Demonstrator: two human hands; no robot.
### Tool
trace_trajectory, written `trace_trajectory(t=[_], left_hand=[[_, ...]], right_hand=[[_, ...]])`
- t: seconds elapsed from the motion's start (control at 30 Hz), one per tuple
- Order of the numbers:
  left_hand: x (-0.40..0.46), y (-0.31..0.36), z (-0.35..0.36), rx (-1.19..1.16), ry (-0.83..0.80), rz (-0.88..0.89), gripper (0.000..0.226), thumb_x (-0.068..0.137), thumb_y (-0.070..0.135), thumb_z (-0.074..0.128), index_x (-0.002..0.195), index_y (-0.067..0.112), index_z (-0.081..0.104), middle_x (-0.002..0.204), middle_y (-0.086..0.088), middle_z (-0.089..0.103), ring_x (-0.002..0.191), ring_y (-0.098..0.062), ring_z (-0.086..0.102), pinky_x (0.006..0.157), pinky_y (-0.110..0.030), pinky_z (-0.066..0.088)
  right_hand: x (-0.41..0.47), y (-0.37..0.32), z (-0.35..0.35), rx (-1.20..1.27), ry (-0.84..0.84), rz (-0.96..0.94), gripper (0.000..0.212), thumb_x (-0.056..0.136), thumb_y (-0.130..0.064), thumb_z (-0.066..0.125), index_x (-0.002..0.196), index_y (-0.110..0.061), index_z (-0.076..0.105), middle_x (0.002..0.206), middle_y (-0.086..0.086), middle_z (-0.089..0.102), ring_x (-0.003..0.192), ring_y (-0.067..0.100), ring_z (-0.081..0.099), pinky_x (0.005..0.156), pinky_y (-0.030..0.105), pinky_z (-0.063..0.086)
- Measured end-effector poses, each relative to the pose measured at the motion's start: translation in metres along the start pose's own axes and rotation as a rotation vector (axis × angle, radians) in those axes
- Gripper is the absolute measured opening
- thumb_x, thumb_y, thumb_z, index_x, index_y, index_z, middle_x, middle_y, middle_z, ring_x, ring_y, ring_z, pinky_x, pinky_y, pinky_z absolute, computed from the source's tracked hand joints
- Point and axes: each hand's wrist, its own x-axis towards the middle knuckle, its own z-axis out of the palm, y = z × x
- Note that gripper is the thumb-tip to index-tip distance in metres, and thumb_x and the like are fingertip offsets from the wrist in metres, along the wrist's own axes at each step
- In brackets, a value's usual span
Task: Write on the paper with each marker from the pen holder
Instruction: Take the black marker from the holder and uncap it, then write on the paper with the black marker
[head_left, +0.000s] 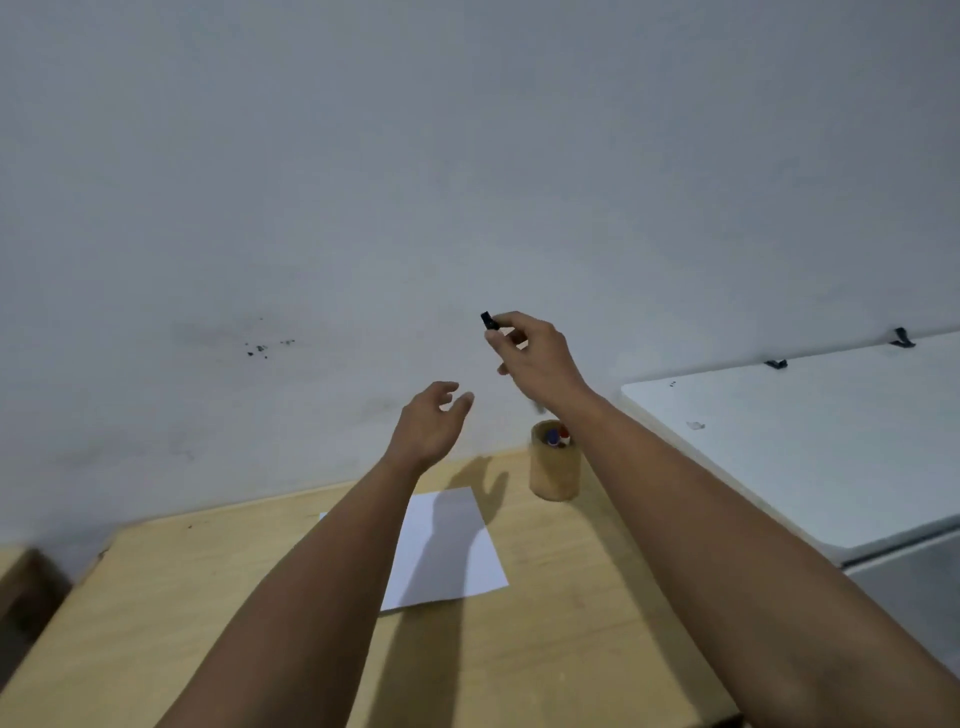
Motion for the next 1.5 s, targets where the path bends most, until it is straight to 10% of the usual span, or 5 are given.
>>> trace_trajectory(t=[0.33,0.6,1.03,1.33,1.5], left_hand=[[-0.057,-0.047,-0.09,0.034,0.25,-0.16,0.076,0.086,0.082,0.032,0.089,0.015,0.068,0.089,-0.004,0.074,0.086,-0.026,0.07,0.087,-0.048,0.056],[-0.068,-0.112,-0.121,0.293,0.261,-0.248,0.058,0.104,0.042,0.033,0.057,0.013,0.052,0.06,-0.005,0.058,0.069,-0.034,0.061,0.064,-0.035,0.045],[-0.085,-0.224,-0.142,1.072,0.091,-0.249,0.047,0.104,0.054,0.028,0.112,0.016,0.056,0.101,-0.005,0.072,0.096,-0.031,0.067,0.089,-0.045,0.038],[-0.083,-0.233,-0.138,1.016,0.2,-0.245,0.07,0.092,0.076,0.029,0.111,0.016,0.06,0.108,-0.006,0.066,0.104,-0.034,0.058,0.087,-0.048,0.042],[-0.104,-0.191,-0.107,0.742,0.264,0.23,0.049,0.092,0.062,0.049,0.116,0.022,0.065,0.12,0.006,0.064,0.111,-0.026,0.056,0.087,-0.043,0.045]], right_hand=[[-0.068,-0.028,0.095,0.241,-0.485,0.231,0.017,0.101,-0.012,0.07,0.115,-0.008,0.079,0.089,0.002,0.069,0.079,0.015,0.066,0.076,0.025,0.057],[-0.096,-0.028,0.173,0.152,-0.626,0.105,0.01,0.097,-0.012,0.076,0.105,-0.011,0.082,0.088,0.004,0.076,0.074,0.013,0.068,0.08,0.034,0.061],[-0.087,0.024,0.213,0.526,-0.319,0.391,0.017,0.105,-0.003,0.062,0.117,-0.012,0.055,0.09,0.015,0.073,0.065,0.024,0.065,0.067,0.036,0.064],[-0.065,0.029,0.205,1.099,-0.298,0.771,0.03,0.102,-0.002,0.05,0.122,-0.005,0.072,0.108,0.022,0.077,0.082,0.033,0.078,0.082,0.045,0.064],[-0.063,0.038,0.215,0.835,-0.271,0.63,0.008,0.103,-0.016,0.067,0.11,-0.015,0.07,0.086,0.007,0.076,0.066,0.018,0.07,0.057,0.028,0.056]])
